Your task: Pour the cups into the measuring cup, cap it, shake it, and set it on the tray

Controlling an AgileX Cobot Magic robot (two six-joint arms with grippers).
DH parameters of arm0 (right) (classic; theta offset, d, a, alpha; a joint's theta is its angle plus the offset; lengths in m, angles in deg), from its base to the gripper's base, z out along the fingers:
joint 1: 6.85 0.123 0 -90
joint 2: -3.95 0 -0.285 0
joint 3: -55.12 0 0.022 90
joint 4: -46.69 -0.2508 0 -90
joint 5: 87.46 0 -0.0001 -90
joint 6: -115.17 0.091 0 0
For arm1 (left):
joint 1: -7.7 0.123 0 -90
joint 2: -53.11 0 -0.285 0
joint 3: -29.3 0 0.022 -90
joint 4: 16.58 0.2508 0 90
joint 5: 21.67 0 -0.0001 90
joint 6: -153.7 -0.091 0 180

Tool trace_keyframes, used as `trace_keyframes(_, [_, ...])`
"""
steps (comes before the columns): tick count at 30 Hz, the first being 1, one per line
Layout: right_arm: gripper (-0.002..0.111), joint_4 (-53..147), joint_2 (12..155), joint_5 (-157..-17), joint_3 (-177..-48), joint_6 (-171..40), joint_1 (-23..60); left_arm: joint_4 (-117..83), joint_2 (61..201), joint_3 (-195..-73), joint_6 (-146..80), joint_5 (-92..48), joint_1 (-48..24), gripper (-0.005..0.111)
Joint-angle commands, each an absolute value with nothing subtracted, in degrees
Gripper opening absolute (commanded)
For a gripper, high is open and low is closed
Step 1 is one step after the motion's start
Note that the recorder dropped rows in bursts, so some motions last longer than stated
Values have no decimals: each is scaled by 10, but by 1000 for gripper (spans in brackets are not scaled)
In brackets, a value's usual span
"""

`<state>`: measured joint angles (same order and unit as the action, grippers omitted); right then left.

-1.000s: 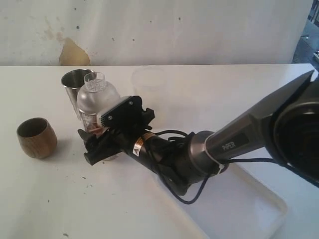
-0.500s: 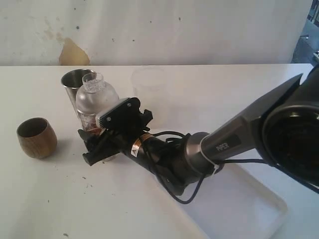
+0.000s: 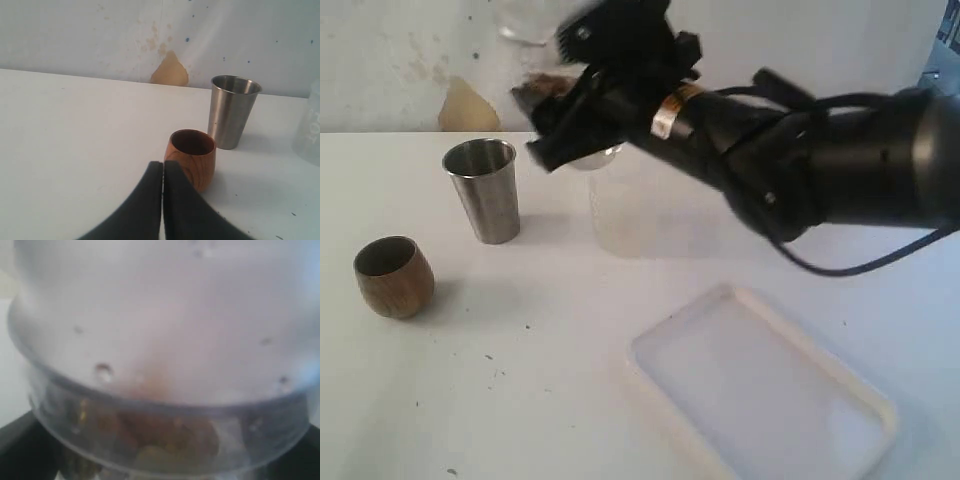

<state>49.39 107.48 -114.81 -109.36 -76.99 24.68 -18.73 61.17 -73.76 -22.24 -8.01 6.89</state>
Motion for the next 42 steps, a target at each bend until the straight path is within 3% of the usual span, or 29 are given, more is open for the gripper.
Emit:
trace_keyframes(1, [0, 482, 1043, -1136, -1098, -798, 152, -190, 609, -735, -223, -82, 70, 1])
trace_keyframes(11, [0, 482, 1152, -1179, -1115, -977, 22, -190, 609, -735, -223, -82, 70, 1])
trace_keyframes(21, [0, 490, 1249, -1161, -1230, -1190, 19, -190, 609, -735, -223, -82, 70, 1])
trace_keyframes(42, [0, 515, 1253, -1143, -1232, -1399, 19, -190, 609, -735, -223, -82, 70, 1])
